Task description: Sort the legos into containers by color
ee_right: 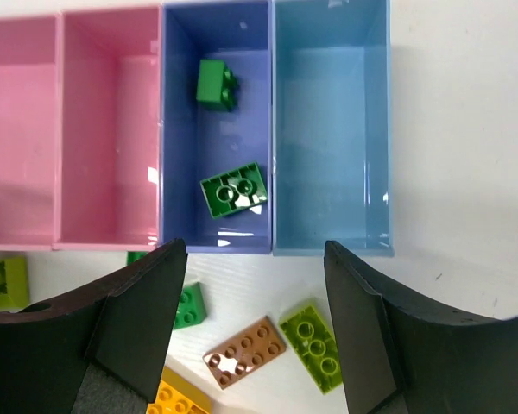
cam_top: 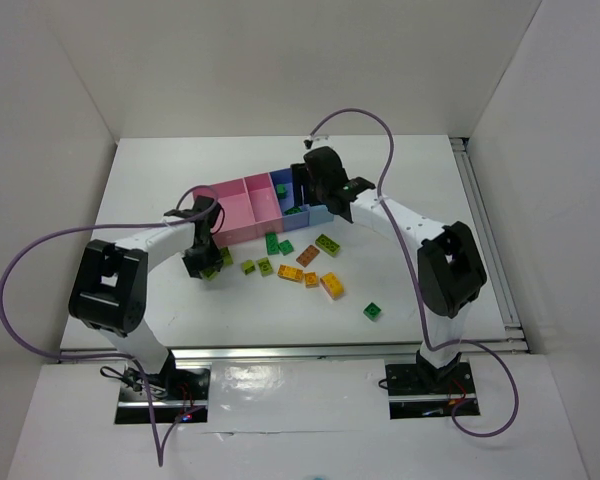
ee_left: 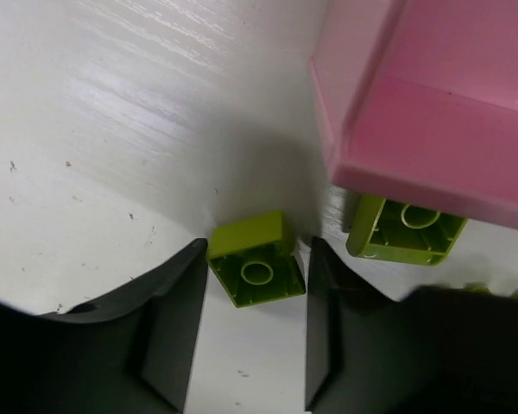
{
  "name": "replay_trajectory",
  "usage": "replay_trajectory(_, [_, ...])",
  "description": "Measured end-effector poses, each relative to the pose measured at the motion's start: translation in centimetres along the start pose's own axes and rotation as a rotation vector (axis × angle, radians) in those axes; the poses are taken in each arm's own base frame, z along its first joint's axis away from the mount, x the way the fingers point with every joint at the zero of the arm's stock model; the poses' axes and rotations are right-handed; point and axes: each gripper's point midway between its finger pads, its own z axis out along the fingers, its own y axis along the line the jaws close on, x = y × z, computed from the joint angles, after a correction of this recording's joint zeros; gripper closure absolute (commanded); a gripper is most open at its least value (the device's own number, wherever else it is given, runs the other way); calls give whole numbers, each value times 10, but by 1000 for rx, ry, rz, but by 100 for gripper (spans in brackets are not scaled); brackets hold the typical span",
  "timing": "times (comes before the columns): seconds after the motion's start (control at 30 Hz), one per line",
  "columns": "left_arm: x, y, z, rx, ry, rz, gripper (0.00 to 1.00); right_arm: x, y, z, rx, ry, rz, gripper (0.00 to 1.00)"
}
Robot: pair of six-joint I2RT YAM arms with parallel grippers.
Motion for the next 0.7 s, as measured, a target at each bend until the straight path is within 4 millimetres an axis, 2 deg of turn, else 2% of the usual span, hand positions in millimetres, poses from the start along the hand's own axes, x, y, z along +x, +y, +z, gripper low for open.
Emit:
replay_trajectory(0.13, [-3,-1,-5,12,-21,2,56,13,-4,2,14,27,-7,28])
replay_trajectory(0.27, [-7,-2,-14,28,-42,-2,58,11,-5,0,17,21,-6,28])
replay_trajectory(0.37, [-15,-5,-29,58,-69,-6,60,11,-10,-5,31,18,-5,28])
replay_trajectory(0.47, [-36,-16,-57,121,-129,-8,58,12,-17,-13,47,15,-1,28])
replay_trajectory(0.6, [-78,-39,-105,227,-255,-38,57,14,-30,-32,62,7,16,28])
replay_trajectory(0.7, [-107,-55,-125,259,-319,-42,55,9,-37,-45,67,-11,35,28])
